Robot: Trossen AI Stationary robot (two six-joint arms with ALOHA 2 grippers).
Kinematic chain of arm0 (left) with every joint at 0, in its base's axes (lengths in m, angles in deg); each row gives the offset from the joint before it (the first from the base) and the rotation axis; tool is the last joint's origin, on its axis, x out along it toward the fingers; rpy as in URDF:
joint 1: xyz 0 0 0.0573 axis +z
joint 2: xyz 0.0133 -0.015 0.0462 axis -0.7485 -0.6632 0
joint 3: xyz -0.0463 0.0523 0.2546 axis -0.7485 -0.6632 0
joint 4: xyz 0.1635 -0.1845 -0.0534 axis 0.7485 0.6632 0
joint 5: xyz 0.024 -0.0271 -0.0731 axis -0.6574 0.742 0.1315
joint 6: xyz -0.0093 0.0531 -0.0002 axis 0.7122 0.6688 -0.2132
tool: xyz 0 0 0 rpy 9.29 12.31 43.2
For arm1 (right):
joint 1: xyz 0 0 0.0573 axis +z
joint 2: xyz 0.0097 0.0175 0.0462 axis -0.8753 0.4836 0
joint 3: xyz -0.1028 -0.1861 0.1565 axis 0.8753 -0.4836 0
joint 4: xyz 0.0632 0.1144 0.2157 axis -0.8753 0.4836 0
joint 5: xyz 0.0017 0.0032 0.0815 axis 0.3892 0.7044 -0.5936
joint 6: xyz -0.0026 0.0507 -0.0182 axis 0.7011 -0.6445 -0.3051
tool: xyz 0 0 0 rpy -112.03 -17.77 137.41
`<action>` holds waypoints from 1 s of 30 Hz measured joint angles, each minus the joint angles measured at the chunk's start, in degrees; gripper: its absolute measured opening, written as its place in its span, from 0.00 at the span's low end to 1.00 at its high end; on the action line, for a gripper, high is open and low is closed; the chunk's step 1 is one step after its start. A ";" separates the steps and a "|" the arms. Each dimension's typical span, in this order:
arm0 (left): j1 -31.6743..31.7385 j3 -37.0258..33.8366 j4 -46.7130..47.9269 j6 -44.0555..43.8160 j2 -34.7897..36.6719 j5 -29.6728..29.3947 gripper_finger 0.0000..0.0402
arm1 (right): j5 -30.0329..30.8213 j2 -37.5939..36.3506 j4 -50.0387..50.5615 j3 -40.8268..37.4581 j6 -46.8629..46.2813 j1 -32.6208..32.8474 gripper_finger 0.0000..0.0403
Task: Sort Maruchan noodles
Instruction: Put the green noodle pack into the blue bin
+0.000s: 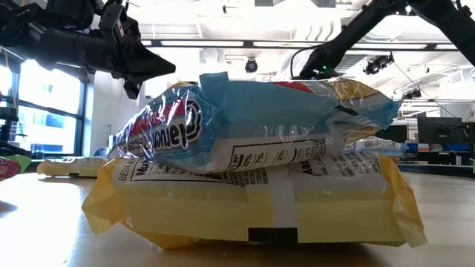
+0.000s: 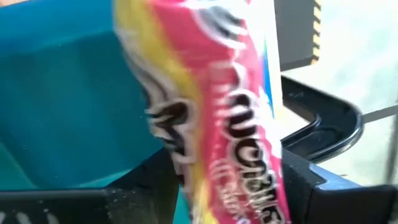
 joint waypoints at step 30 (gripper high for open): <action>0.01 0.00 0.06 0.00 0.00 0.02 0.00 | -4.43 -5.35 -0.28 0.02 3.04 0.39 0.40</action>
